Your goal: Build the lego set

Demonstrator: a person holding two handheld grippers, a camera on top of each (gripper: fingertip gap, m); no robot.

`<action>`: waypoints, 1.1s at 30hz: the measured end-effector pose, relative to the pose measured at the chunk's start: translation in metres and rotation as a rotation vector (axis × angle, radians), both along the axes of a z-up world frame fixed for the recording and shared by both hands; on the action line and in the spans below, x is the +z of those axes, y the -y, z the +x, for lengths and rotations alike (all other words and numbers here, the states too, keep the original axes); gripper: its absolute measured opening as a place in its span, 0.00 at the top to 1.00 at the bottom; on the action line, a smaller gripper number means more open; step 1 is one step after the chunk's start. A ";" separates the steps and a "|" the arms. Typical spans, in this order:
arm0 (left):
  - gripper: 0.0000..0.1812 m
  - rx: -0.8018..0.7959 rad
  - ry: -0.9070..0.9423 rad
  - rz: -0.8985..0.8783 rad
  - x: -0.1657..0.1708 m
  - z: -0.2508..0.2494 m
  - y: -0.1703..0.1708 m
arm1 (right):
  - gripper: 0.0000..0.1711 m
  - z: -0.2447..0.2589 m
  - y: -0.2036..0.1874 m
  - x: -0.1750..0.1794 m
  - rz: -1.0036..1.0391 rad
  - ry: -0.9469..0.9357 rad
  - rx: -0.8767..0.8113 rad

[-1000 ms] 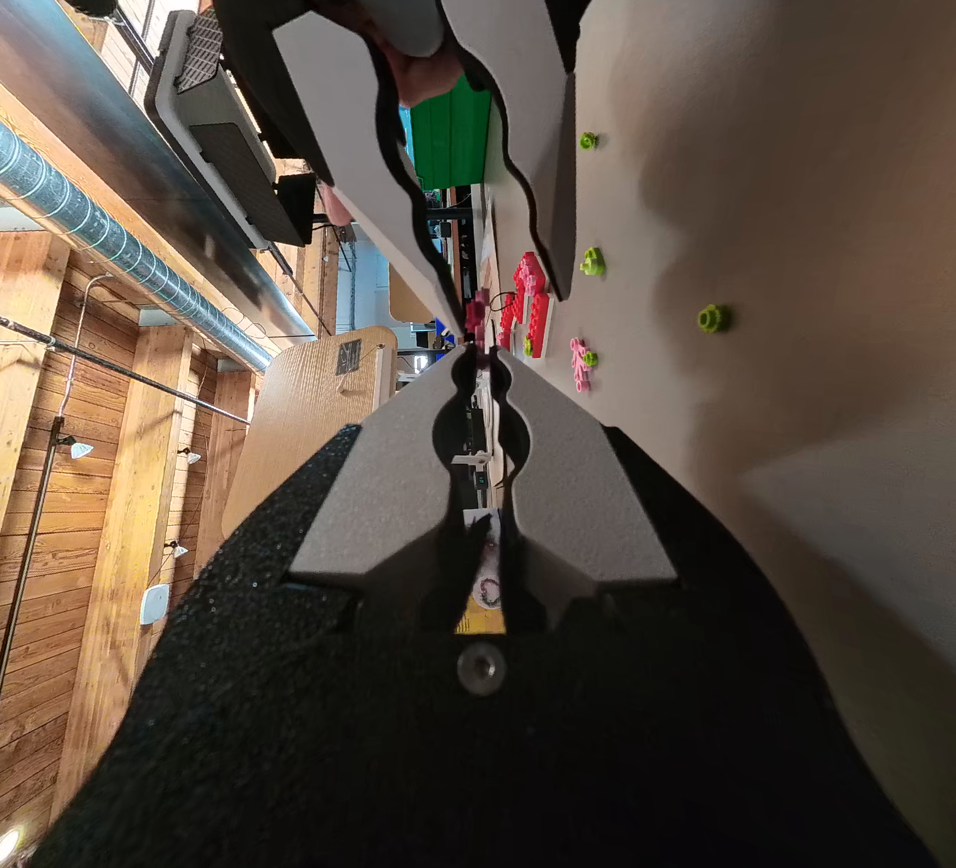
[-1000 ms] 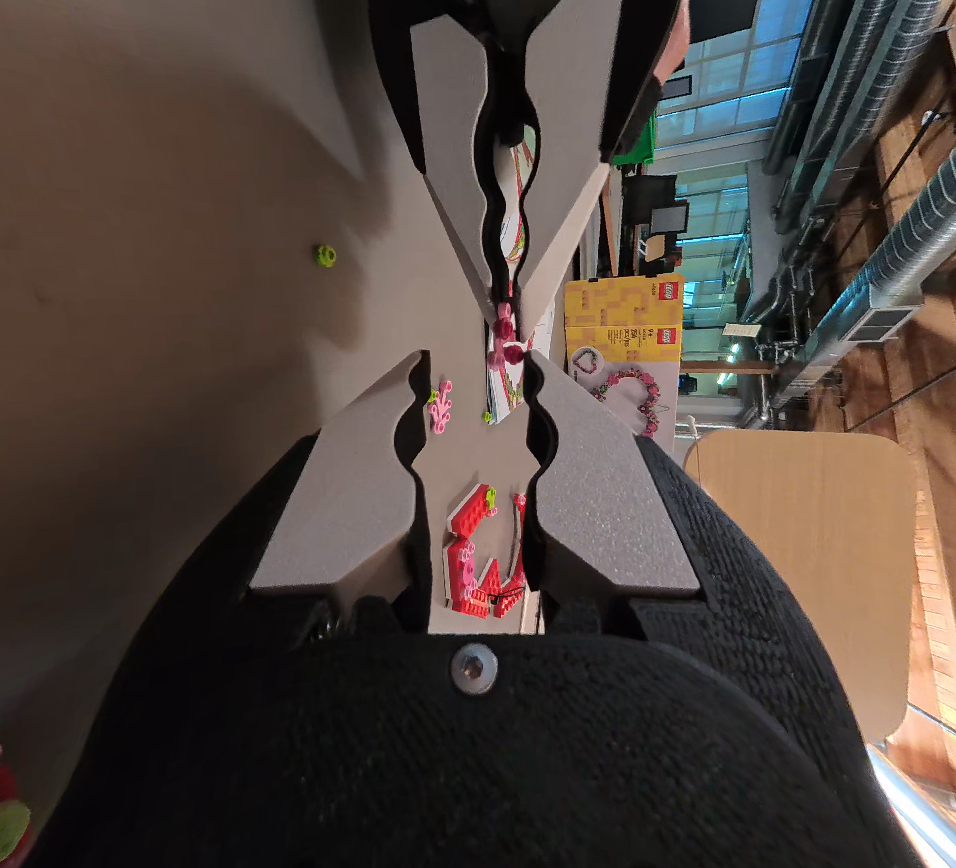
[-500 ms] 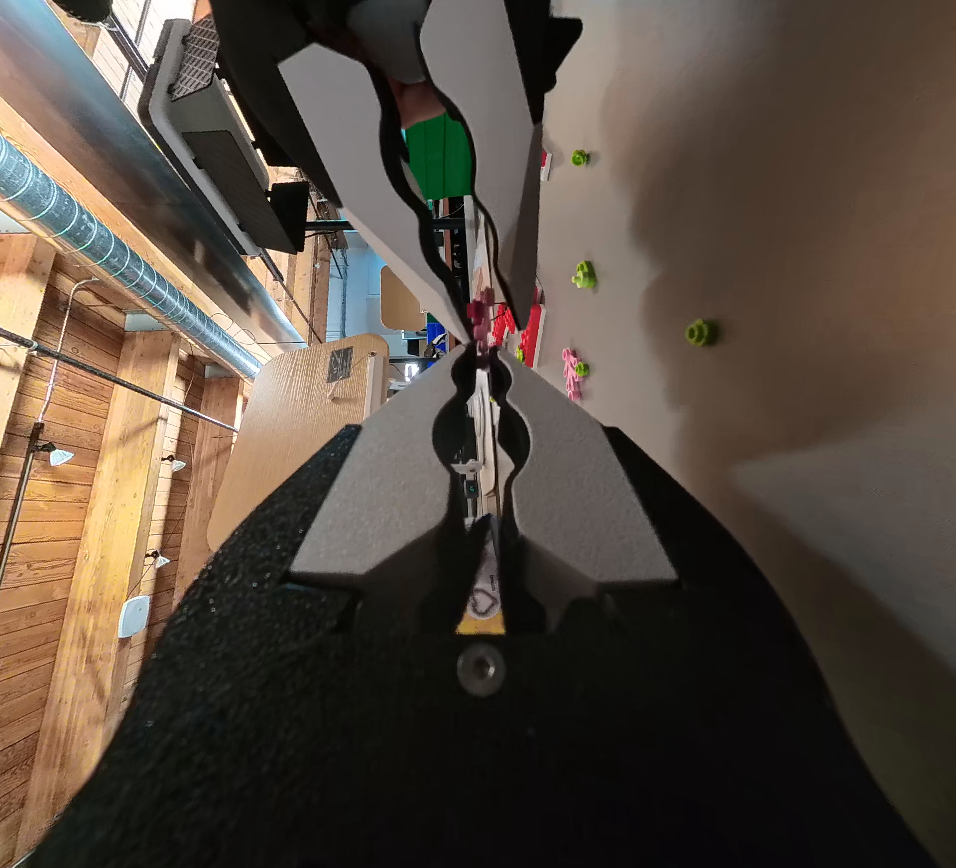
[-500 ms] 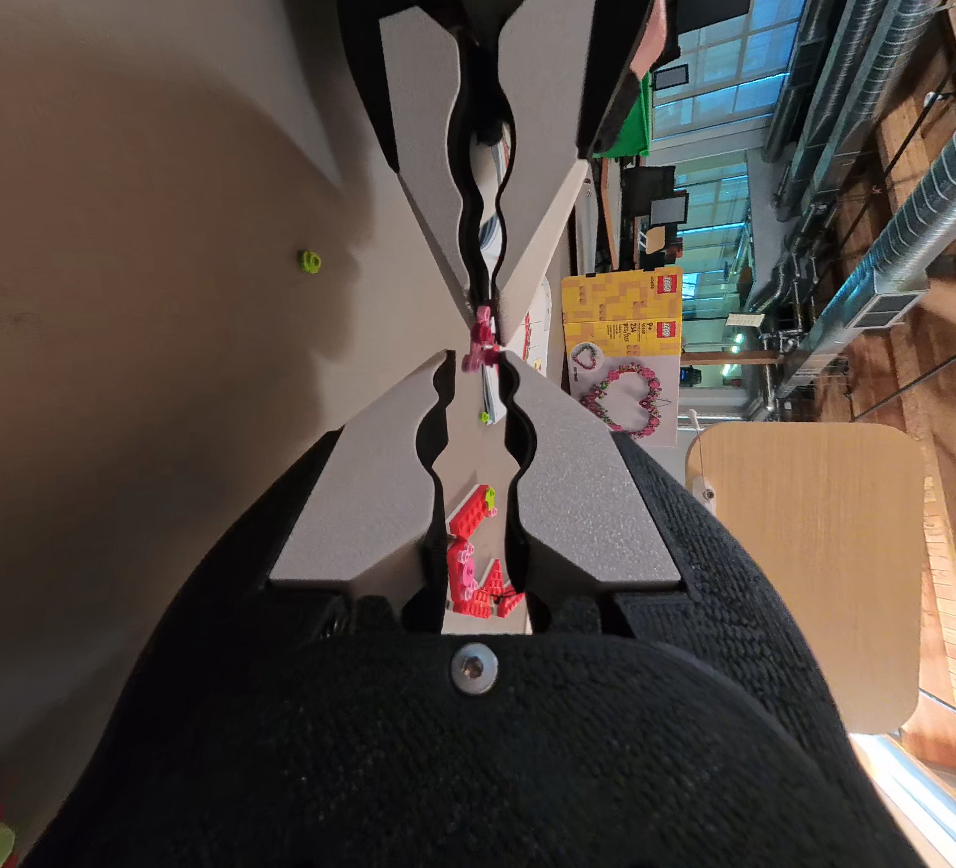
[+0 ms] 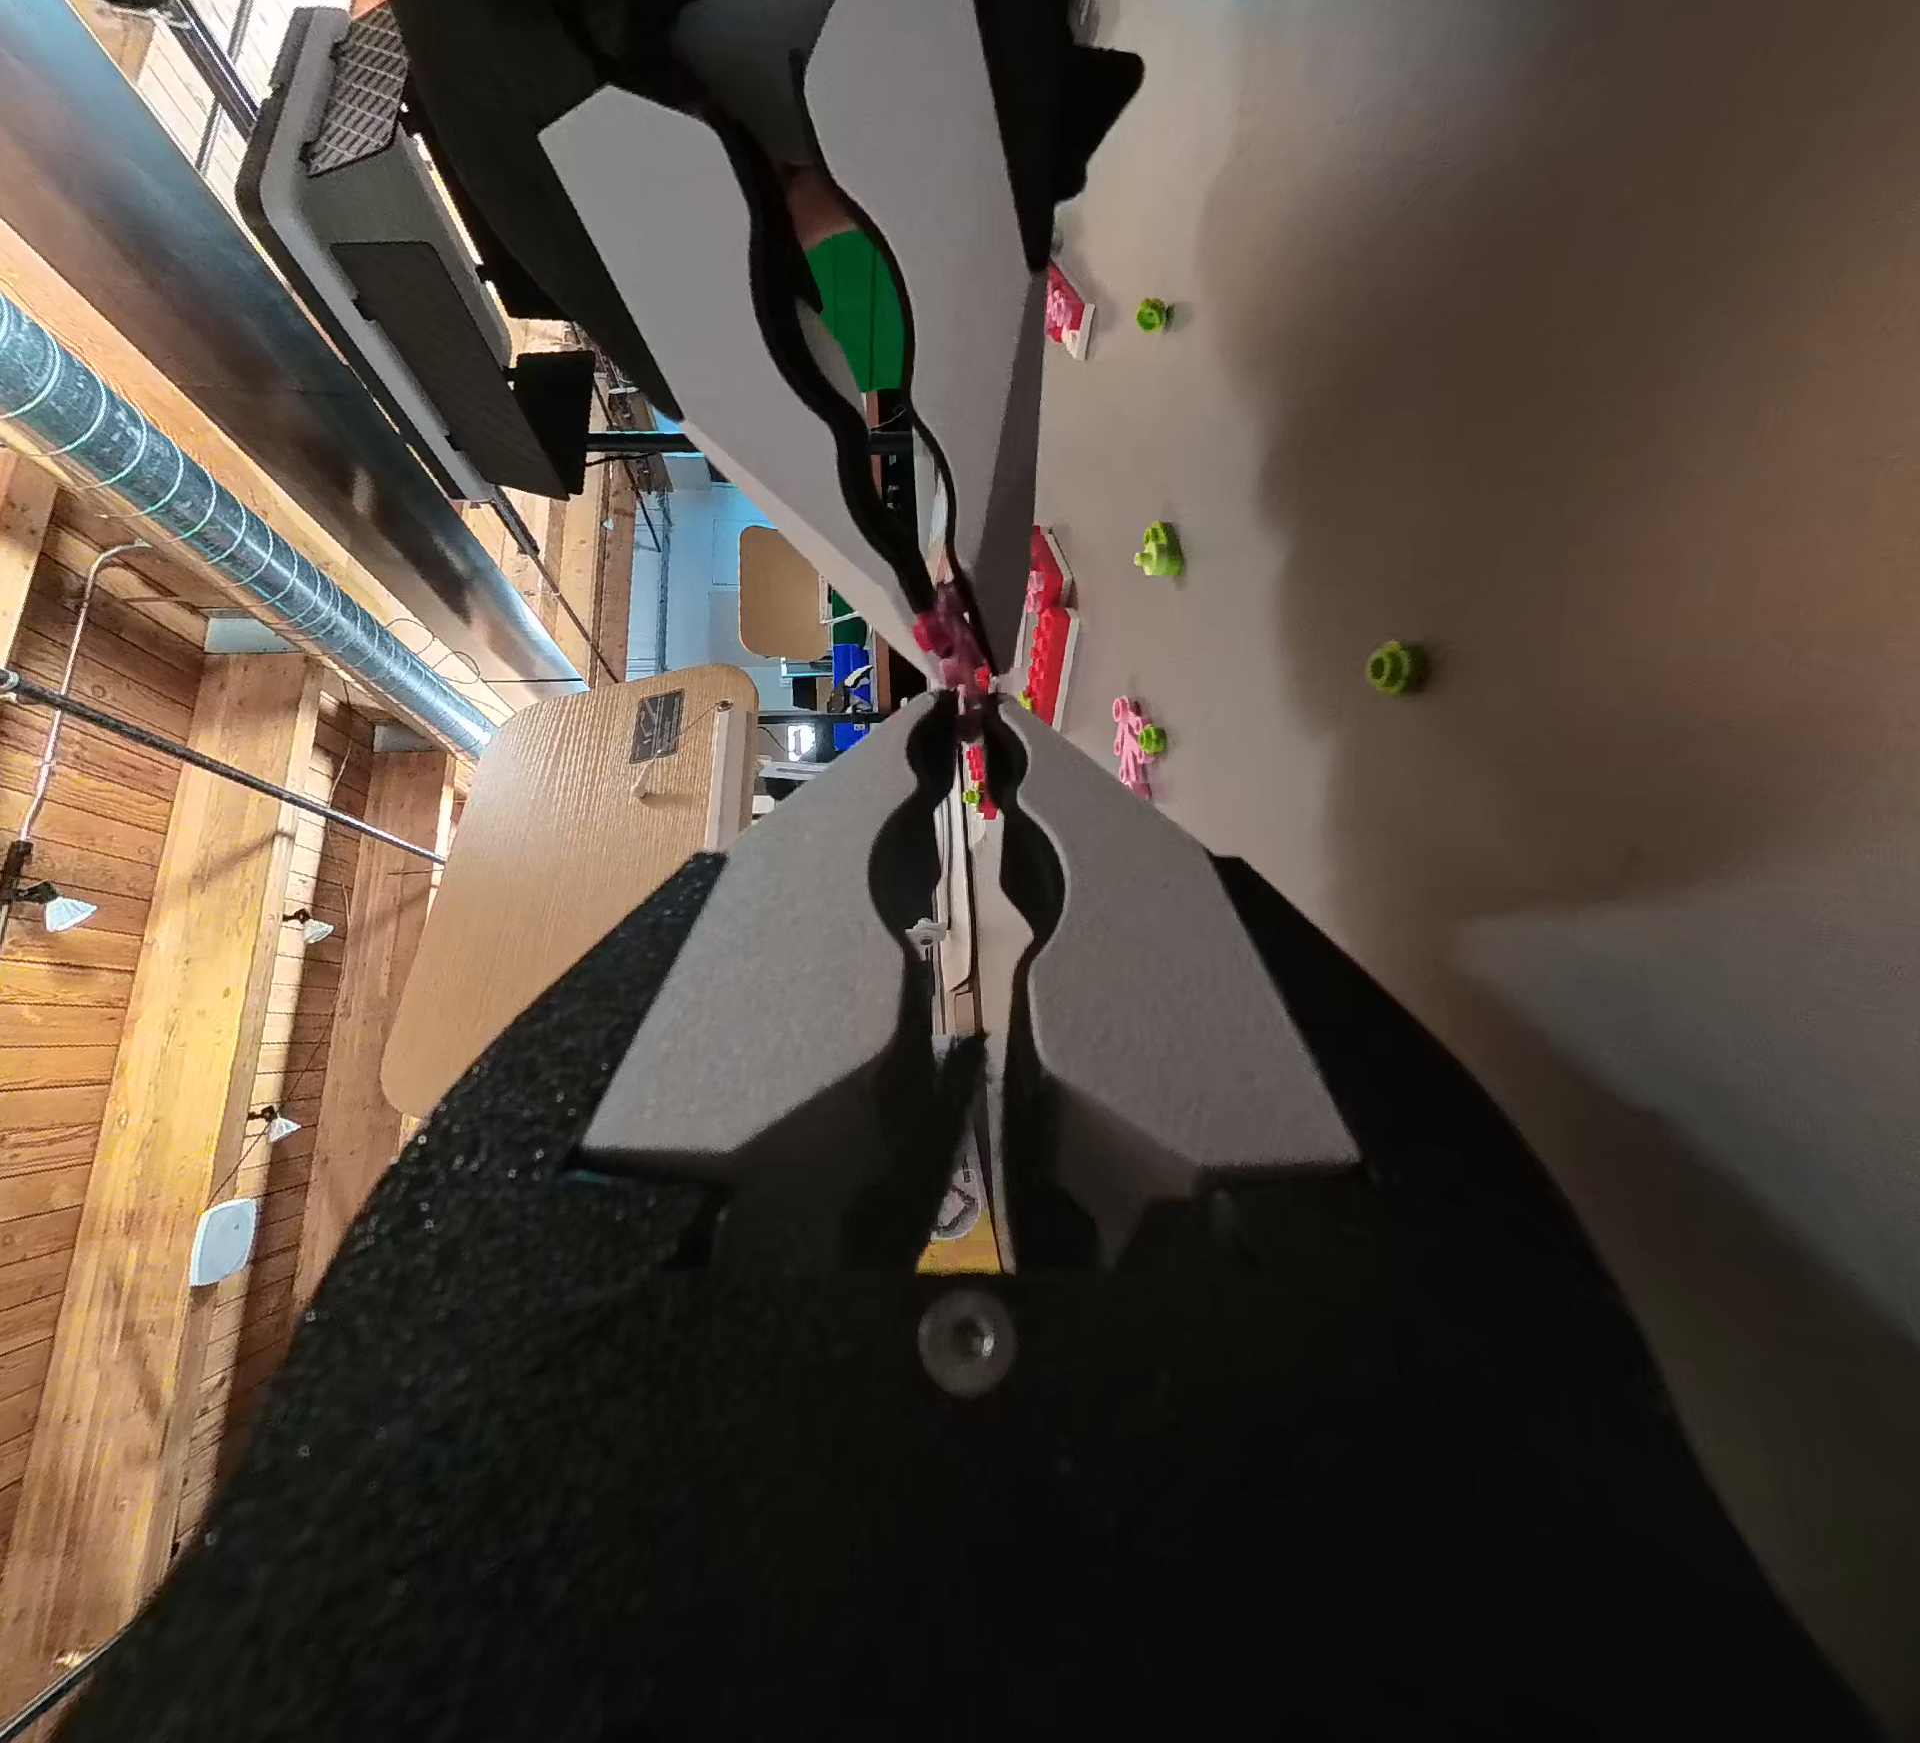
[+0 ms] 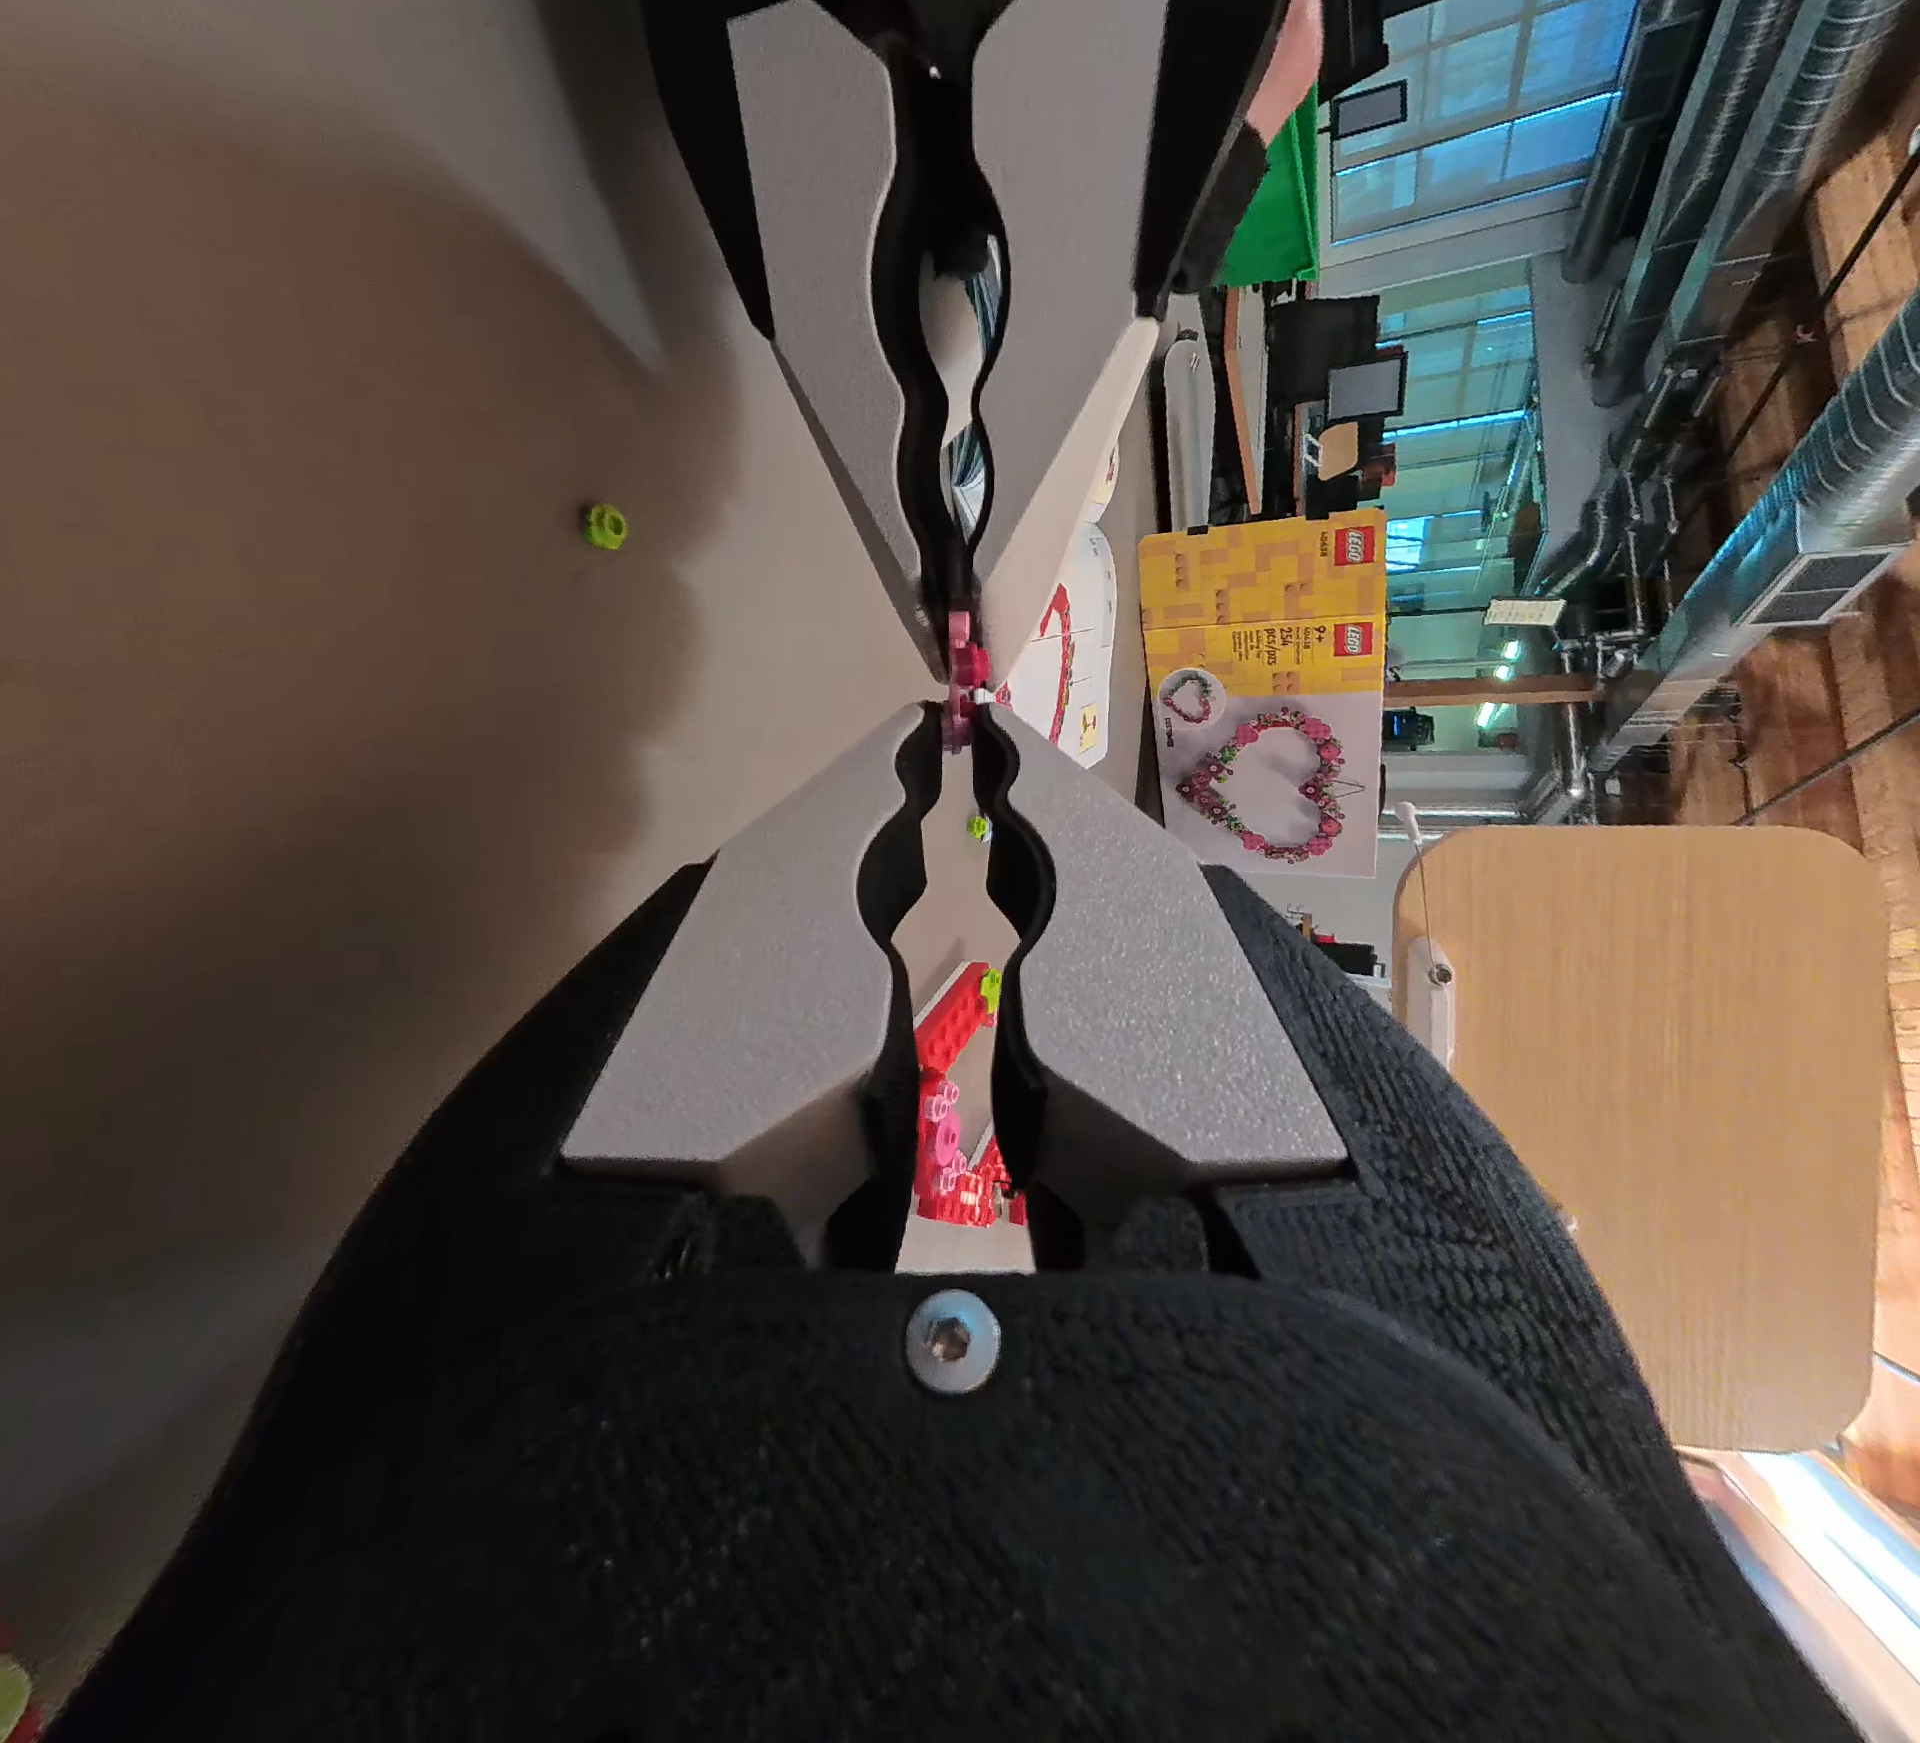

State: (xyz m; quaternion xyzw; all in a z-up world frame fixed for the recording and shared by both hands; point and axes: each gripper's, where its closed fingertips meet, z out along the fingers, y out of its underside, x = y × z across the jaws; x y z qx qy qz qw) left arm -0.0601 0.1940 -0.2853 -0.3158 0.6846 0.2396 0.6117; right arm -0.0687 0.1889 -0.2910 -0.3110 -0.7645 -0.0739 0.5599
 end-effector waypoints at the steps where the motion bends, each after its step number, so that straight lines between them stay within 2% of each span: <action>1: 0.99 0.002 0.000 -0.002 0.000 0.000 0.000 | 0.98 0.000 0.000 0.000 -0.007 -0.008 -0.003; 4: 0.99 0.009 0.006 -0.008 0.000 -0.002 -0.002 | 0.95 -0.001 -0.001 0.000 -0.070 -0.055 -0.008; 6: 0.99 0.027 -0.007 -0.001 -0.001 -0.005 -0.006 | 0.81 0.000 -0.003 -0.003 -0.132 -0.056 -0.023; 8: 0.99 0.039 -0.014 -0.009 -0.004 -0.007 -0.009 | 0.74 0.004 -0.007 -0.001 -0.183 -0.084 -0.044; 12: 0.99 0.059 -0.015 -0.040 -0.007 -0.011 -0.013 | 0.75 0.018 -0.020 0.017 -0.189 -0.200 -0.085; 16: 0.99 0.085 -0.015 -0.077 -0.012 -0.014 -0.018 | 0.77 0.047 -0.045 0.049 -0.216 -0.454 -0.190; 22: 0.99 0.096 0.199 -0.246 0.003 -0.023 -0.025 | 0.80 0.100 -0.070 0.092 -0.230 -0.745 -0.277; 27: 0.99 0.095 0.273 -0.288 0.008 -0.027 -0.028 | 0.80 0.117 -0.068 0.099 -0.317 -0.847 -0.245; 31: 0.99 0.072 0.320 -0.307 0.013 -0.025 -0.025 | 0.81 0.117 -0.064 0.100 -0.320 -0.848 -0.223; 33: 0.99 0.027 0.400 -0.360 0.022 -0.023 -0.020 | 0.82 0.115 -0.063 0.098 -0.318 -0.843 -0.219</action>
